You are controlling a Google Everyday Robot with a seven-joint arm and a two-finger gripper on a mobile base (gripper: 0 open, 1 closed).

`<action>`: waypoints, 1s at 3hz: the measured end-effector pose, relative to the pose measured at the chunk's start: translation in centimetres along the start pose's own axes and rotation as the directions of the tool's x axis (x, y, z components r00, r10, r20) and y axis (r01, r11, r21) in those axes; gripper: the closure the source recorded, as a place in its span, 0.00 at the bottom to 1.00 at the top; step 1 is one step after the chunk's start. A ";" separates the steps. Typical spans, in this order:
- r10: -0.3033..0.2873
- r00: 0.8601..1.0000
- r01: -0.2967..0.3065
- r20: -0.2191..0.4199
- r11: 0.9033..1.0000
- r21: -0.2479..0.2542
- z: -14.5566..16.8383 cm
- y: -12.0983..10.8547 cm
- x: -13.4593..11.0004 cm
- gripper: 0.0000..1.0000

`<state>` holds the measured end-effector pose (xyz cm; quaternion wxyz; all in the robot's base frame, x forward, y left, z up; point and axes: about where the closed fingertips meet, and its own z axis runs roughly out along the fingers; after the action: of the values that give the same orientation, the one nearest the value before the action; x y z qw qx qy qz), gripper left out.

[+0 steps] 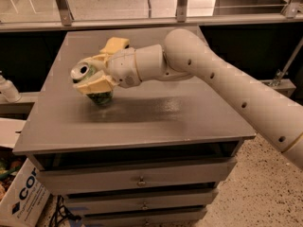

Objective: Place green can upright

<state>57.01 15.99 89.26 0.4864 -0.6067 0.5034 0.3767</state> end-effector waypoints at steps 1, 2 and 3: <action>0.000 1.000 0.000 0.000 1.000 0.000 -0.1 -0.1 -0.5 0.82; 0.000 1.000 0.000 0.000 1.000 0.000 -0.1 -0.1 -0.5 0.58; 0.000 1.000 0.000 0.000 1.000 0.000 -0.1 -0.1 -0.5 0.36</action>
Offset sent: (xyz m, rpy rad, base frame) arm 0.0288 -0.0763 -0.0456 -0.1113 0.1019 -0.2070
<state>57.02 15.98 89.79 0.4863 -0.6066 0.5037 0.3766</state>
